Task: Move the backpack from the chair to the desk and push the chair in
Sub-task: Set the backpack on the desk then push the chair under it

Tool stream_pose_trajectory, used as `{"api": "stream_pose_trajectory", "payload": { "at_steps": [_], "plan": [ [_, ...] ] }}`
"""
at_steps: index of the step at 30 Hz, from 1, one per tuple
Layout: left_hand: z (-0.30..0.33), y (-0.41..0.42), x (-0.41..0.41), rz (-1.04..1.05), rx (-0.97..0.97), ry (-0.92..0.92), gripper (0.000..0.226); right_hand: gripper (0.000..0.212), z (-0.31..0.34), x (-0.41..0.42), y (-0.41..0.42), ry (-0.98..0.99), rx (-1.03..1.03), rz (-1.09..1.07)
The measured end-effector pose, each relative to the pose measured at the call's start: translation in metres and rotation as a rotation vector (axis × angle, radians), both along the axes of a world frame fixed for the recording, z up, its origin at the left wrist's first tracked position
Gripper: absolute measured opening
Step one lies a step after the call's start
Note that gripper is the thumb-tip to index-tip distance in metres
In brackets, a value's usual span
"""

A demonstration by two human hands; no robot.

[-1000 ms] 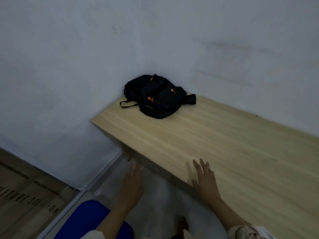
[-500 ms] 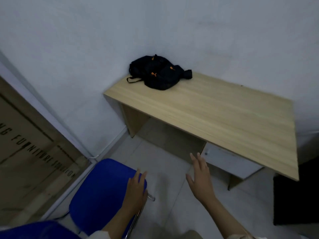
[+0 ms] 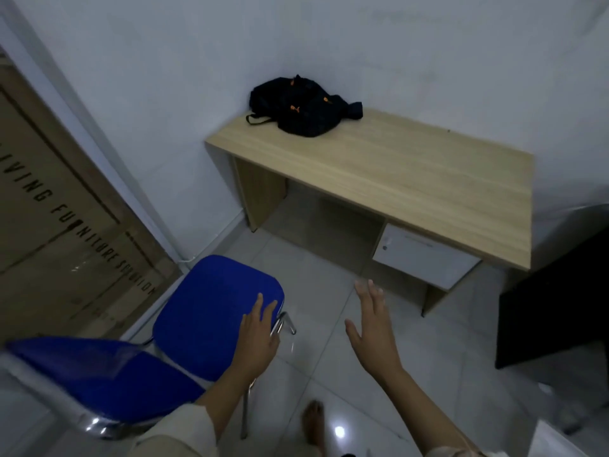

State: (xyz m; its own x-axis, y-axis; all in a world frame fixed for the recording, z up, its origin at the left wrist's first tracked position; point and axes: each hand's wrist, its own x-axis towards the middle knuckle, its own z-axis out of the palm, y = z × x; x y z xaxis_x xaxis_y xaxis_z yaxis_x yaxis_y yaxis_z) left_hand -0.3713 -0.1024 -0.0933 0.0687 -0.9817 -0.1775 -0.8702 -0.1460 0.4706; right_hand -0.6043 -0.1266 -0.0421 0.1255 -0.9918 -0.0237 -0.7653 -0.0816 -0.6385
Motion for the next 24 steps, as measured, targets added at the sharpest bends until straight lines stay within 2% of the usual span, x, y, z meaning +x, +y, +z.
{"api": "stream_pose_trajectory", "payload": {
  "at_steps": [6,10,16,21,24],
  "plan": [
    [0.01,0.073,0.012,-0.092,-0.043,-0.004,0.068,0.068,0.001,0.024,0.077,-0.043,-0.016,-0.021],
    [0.03,0.107,0.04,-0.083,-0.109,0.019,0.066,0.068,0.002,0.067,0.125,-0.093,0.012,0.023],
    [0.057,0.134,0.124,-0.002,-0.21,0.036,0.06,0.069,0.011,0.144,0.153,-0.112,0.008,0.157],
    [0.058,0.137,0.215,-0.035,-0.262,0.032,0.048,0.071,0.005,0.215,0.167,-0.213,0.077,0.147],
    [0.058,0.139,0.271,-0.094,-0.221,0.006,0.067,0.074,0.001,0.271,0.178,-0.329,0.16,0.107]
  ]
}}
